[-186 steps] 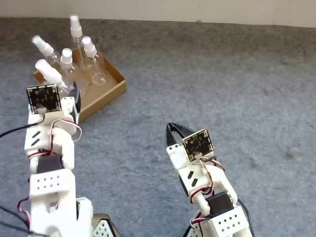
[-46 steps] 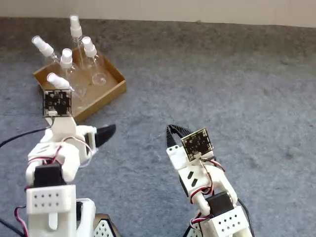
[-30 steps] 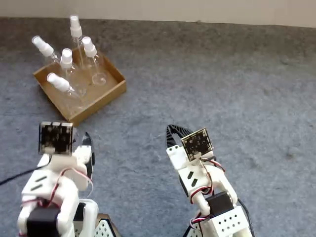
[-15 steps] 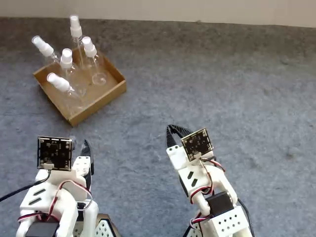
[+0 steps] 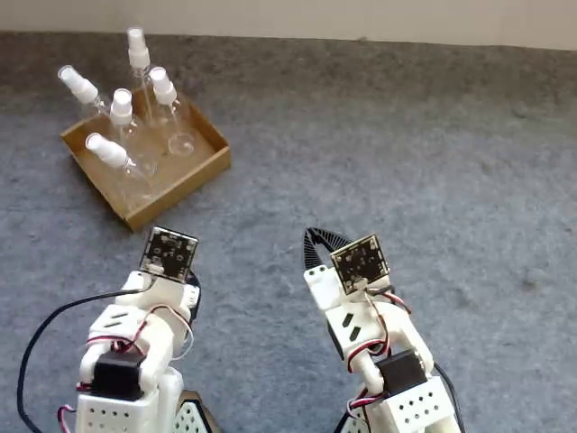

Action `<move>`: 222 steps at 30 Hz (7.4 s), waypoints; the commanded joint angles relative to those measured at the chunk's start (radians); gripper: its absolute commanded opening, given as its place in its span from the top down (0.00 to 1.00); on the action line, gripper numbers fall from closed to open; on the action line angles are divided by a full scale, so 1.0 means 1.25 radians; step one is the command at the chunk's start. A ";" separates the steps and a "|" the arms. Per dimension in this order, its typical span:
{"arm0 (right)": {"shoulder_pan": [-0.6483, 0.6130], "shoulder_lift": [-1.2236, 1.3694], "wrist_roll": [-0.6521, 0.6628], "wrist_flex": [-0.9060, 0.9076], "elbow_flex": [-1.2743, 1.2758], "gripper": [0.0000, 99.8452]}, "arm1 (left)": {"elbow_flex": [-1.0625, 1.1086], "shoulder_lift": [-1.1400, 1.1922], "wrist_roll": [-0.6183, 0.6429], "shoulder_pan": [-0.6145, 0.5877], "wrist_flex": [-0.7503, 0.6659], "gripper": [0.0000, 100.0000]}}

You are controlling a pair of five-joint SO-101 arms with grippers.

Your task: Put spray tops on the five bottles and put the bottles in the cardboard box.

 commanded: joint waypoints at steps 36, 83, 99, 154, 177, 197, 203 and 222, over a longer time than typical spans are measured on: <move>0.166 -0.009 0.005 0.380 -0.280 1.00 | 0.136 -0.010 0.147 0.004 0.056 0.96; 0.408 -0.116 0.009 0.499 -0.336 1.00 | 0.136 -0.010 0.147 0.006 0.056 0.96; 0.288 -0.116 0.009 0.493 -0.101 1.00 | 0.136 -0.010 0.147 0.007 0.056 0.96; 0.290 -0.114 0.005 0.647 0.122 1.00 | 0.136 -0.010 0.149 0.004 0.056 0.96; 0.290 -0.114 0.005 0.647 0.122 1.00 | 0.136 -0.010 0.149 0.004 0.056 0.96; 0.290 -0.114 0.005 0.647 0.122 1.00 | 0.136 -0.010 0.150 0.009 0.056 0.97; 0.290 -0.114 0.005 0.647 0.122 1.00 | 0.136 -0.010 0.150 0.009 0.056 0.97; 0.290 -0.114 0.005 0.647 0.122 1.00 | 0.136 -0.010 0.150 0.009 0.056 0.97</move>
